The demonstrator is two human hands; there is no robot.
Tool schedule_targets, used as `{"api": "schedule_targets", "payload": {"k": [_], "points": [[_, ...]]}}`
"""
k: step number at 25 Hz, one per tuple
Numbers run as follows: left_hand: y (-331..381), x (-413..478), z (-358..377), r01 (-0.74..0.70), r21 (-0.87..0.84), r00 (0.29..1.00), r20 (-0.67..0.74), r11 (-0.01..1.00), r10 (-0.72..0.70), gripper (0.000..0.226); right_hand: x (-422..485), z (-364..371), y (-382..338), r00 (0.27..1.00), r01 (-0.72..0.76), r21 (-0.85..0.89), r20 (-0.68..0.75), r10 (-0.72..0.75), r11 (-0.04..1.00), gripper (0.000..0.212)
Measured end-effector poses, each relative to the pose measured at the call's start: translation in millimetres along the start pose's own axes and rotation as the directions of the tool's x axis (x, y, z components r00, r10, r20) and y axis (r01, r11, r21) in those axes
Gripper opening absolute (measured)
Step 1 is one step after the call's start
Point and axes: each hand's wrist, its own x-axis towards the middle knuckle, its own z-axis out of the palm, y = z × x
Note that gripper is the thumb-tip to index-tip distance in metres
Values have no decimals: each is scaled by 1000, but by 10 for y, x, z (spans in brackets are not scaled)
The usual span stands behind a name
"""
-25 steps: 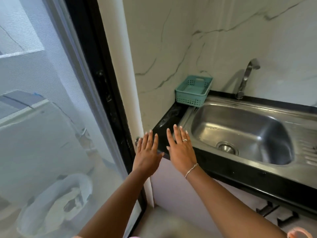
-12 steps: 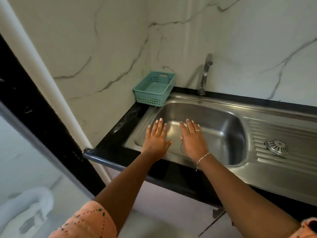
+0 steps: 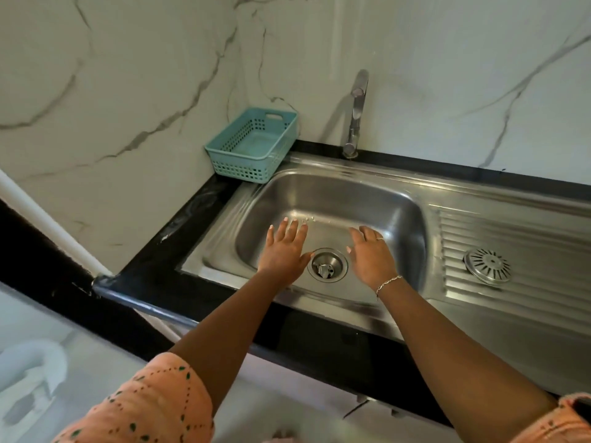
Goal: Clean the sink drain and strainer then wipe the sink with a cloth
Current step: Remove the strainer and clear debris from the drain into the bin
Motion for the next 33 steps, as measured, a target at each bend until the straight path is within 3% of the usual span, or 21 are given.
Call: {"api": "schedule_targets", "payload": {"k": [9, 15, 22, 28, 33], "points": [[-43, 588, 83, 74, -105, 991, 117, 992, -62, 33, 426, 180, 251, 978, -72, 64, 198, 58, 995, 43], [-124, 1057, 199, -26, -83, 983, 180, 996, 41, 28, 830, 393, 322, 929, -71, 75, 367, 39, 995, 37], [-168, 1455, 625, -72, -87, 930, 355, 994, 99, 27, 1128, 768, 336, 837, -97, 99, 547, 27, 990, 25], [-269, 1728, 973, -139, -60, 882, 446, 988, 151, 24, 1283, 1053, 400, 776, -22, 36, 630, -5, 999, 27], [-198, 1786, 1268, -304, 77, 843, 486, 949, 231, 22, 1283, 1311, 453, 786, -41, -3, 618, 34, 999, 26]]}}
